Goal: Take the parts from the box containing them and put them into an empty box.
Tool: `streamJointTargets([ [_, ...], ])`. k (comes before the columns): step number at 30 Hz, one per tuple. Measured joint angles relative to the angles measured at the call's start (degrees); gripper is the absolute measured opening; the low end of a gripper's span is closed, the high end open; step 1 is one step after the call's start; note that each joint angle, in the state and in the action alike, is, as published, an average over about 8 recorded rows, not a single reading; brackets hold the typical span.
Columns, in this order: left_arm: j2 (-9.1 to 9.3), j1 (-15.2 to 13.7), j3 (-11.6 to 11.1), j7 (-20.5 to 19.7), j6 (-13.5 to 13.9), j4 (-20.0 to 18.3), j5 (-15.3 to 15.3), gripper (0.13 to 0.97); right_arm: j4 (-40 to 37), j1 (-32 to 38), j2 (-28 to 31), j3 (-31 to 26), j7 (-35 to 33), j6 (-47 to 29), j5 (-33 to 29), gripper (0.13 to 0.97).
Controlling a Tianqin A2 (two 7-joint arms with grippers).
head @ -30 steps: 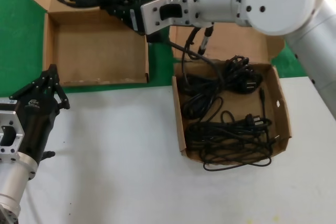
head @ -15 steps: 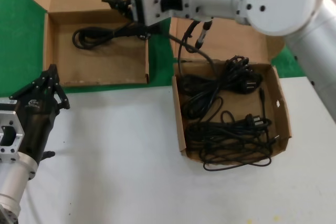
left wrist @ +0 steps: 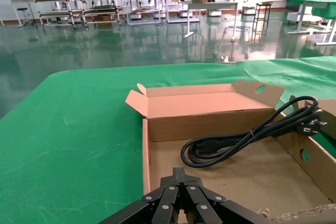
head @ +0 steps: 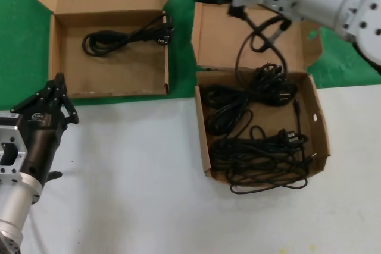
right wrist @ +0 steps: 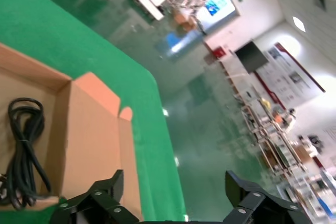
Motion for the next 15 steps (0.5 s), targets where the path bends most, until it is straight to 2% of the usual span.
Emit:
streamJointTargets([
  [1,0.0,0.0,0.0,0.0,0.0,0.0,0.0,0.145,0.37,-0.44,0.41,0.4,0.05,0.24,0.37,0.548],
  [9,0.01,0.02,-0.01,0.0,-0.02,0.0,-0.01,0.153,1.46,-2.38,1.42,1.8,0.33,1.32,2.12,0.749],
  [15,0.03,0.07,-0.05,0.05,-0.08,0.01,-0.05,0.182,2.25,-5.38,1.35,3.05,1.2,2.96,3.9,0.851],
])
